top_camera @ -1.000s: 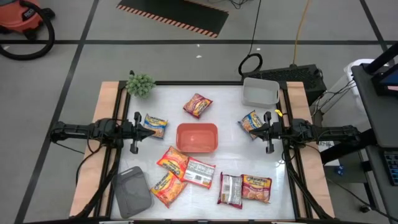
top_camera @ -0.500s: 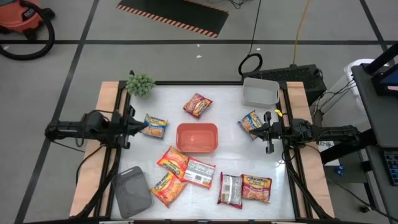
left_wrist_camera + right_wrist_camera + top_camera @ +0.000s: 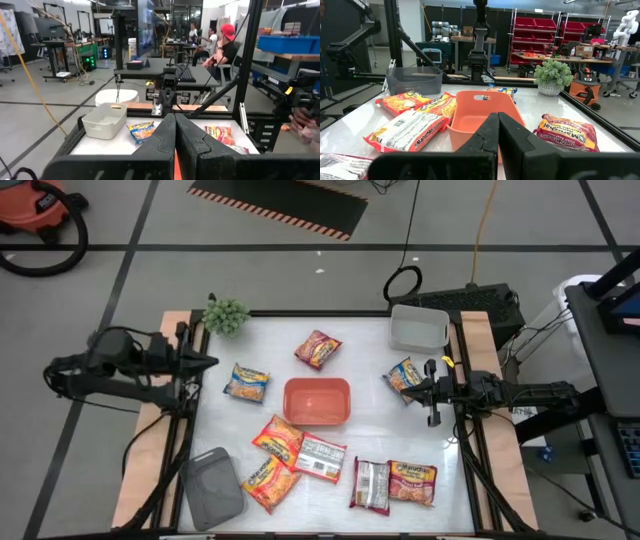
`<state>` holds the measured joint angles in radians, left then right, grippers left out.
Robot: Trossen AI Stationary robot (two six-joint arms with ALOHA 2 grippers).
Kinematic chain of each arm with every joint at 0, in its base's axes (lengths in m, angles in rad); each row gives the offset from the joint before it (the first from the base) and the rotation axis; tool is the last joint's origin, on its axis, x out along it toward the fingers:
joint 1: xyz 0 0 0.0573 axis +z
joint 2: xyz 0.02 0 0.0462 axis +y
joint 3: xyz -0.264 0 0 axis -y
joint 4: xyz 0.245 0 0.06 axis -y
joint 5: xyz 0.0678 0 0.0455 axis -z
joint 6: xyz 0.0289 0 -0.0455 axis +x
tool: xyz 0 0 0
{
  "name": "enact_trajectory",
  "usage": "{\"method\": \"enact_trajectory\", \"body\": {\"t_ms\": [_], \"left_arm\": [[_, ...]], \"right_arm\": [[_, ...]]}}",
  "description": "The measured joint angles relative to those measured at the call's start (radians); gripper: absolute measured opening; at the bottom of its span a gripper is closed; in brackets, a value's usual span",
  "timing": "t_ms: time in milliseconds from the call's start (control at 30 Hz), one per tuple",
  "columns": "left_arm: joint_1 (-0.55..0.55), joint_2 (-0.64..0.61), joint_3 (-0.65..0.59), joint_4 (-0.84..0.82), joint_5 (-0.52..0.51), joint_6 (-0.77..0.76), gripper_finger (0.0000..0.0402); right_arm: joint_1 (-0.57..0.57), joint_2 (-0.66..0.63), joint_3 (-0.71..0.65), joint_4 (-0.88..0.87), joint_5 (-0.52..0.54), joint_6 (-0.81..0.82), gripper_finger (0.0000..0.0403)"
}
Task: Sort Maruchan noodles
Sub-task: Put the top left red noodle pack into the gray bin
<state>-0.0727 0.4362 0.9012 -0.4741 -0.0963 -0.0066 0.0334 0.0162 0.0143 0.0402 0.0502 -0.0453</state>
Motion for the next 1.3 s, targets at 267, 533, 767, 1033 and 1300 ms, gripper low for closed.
{"method": "enact_trajectory", "body": {"t_ms": [267,533,767,1033,1300], "left_arm": [[0.0,0.129,0.24,-0.263,-0.001,0.046,0.0004],[0.0,0.205,0.271,-0.308,-0.002,0.076,0.0004],[0.0,0.287,0.268,-0.354,-0.002,0.058,0.0004],[0.0,0.356,0.26,-0.338,-0.01,0.077,0.0004],[0.0,0.413,0.26,-0.336,-0.032,0.08,0.0004]], "right_arm": [[0.0,0.0,0.0,0.0,0.0,0.005,0.0],[0.0,0.0,0.006,0.051,0.15,0.194,0.0],[0.001,0.072,0.066,0.041,0.166,0.304,0.0],[0.002,0.275,0.319,-0.05,0.237,0.344,0.0],[0.001,0.529,0.658,-0.273,0.237,0.291,0.0]]}}
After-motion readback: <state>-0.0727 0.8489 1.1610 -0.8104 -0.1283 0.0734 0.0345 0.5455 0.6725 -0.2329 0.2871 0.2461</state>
